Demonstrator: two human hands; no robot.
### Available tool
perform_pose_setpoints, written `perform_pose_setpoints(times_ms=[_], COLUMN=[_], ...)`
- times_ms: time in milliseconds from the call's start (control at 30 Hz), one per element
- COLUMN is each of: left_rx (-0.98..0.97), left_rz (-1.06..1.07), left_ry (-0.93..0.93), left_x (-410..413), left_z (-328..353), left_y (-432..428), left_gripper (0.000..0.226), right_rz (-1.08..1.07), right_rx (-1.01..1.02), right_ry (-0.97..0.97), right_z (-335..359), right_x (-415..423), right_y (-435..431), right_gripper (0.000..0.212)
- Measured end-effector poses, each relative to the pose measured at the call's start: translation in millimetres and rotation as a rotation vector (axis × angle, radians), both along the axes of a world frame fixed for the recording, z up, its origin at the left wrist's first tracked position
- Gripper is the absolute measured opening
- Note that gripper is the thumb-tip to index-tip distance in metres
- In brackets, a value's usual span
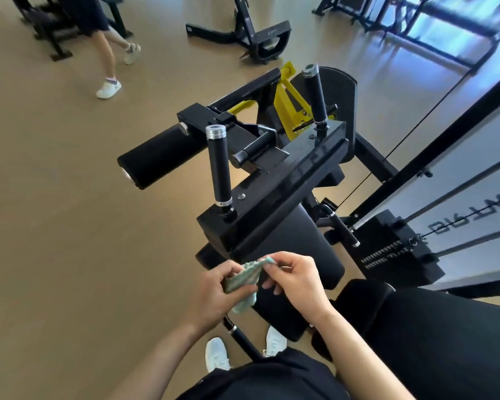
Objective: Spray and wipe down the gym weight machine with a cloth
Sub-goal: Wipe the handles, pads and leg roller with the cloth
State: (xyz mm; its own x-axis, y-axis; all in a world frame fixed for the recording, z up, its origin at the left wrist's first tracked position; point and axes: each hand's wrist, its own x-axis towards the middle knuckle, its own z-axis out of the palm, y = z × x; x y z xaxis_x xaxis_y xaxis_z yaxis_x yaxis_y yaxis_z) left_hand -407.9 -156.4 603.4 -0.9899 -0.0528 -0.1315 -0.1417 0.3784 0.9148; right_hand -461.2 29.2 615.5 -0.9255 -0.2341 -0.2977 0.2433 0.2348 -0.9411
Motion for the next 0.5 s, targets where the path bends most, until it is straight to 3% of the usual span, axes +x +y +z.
perform_pose_setpoints(times_ms=[133, 400, 500], left_rx=[-0.071, -0.078, -0.022], left_rz=[0.045, 0.352, 0.505], left_ry=[-0.002, 0.127, 0.081], left_x=[-4.5, -8.3, -13.5], left_z=[4.9, 6.5, 9.7], left_y=[-1.8, 8.6, 17.3], left_gripper=[0.013, 0.011, 0.022], right_rz=[-0.103, -0.426, -0.575], right_rx=[-0.03, -0.006, -0.104], right_ry=[0.072, 0.19, 0.134], right_z=[2.8, 1.0, -4.8], right_x=[-29.5, -64.4, -62.7], right_y=[4.9, -2.3, -25.1], right_gripper=[0.015, 0.01, 0.024])
